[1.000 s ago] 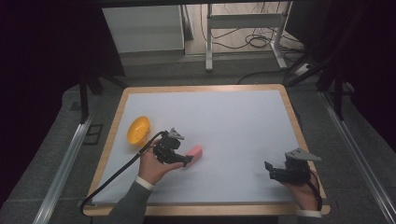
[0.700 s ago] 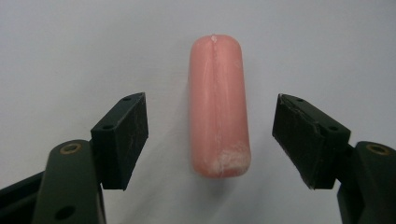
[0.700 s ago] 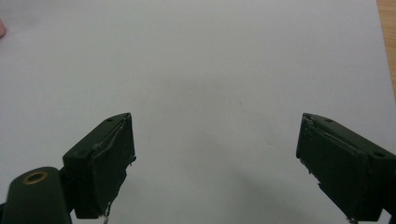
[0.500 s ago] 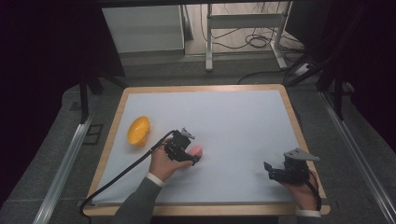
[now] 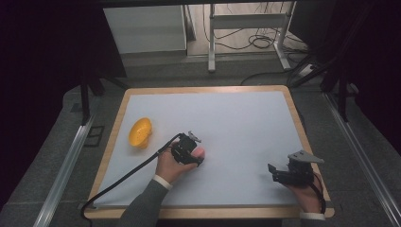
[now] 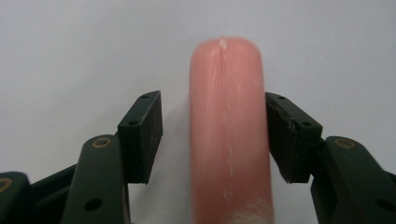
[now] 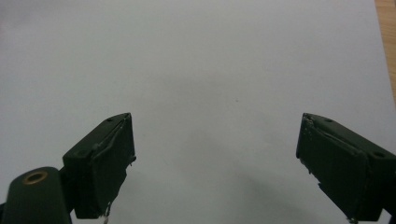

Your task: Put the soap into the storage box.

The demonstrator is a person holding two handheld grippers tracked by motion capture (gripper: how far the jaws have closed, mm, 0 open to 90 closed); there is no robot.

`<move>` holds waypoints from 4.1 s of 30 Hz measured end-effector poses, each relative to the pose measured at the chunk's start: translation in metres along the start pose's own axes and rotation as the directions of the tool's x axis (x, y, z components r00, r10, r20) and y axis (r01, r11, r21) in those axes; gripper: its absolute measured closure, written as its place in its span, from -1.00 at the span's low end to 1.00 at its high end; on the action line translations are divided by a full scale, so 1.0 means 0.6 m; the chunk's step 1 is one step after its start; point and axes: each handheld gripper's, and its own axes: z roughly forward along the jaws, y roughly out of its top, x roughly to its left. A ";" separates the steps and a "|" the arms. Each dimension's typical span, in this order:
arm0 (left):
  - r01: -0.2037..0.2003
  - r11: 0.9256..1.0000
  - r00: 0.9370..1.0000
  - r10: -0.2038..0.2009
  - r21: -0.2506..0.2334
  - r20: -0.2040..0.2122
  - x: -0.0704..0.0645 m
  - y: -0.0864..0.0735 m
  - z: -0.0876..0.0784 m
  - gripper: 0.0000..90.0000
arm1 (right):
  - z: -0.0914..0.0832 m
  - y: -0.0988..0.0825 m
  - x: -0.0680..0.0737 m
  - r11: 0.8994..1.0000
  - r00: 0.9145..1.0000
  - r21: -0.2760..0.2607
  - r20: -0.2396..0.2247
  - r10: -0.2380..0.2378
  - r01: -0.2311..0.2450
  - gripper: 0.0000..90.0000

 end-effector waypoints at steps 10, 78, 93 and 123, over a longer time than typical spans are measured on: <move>-0.003 1.000 1.000 0.003 0.018 0.006 0.000 -0.003 0.009 0.33 | -0.003 0.000 -0.003 1.000 1.000 -0.007 0.010 0.016 -0.016 -0.75; 0.109 0.987 0.992 -0.117 -0.117 -0.057 0.101 -0.074 -0.121 0.33 | 0.005 -0.005 -0.003 1.000 1.000 0.021 0.026 0.011 -0.011 -0.73; 0.143 0.980 0.985 -0.154 -0.139 -0.075 0.128 -0.093 -0.143 0.33 | 0.005 -0.005 -0.002 1.000 0.999 0.016 0.034 0.006 -0.006 -0.73; 0.216 0.957 0.963 -0.243 -0.196 -0.121 0.187 -0.114 -0.177 0.33 | 0.004 -0.005 -0.001 1.000 0.999 0.019 0.034 0.004 -0.004 -0.73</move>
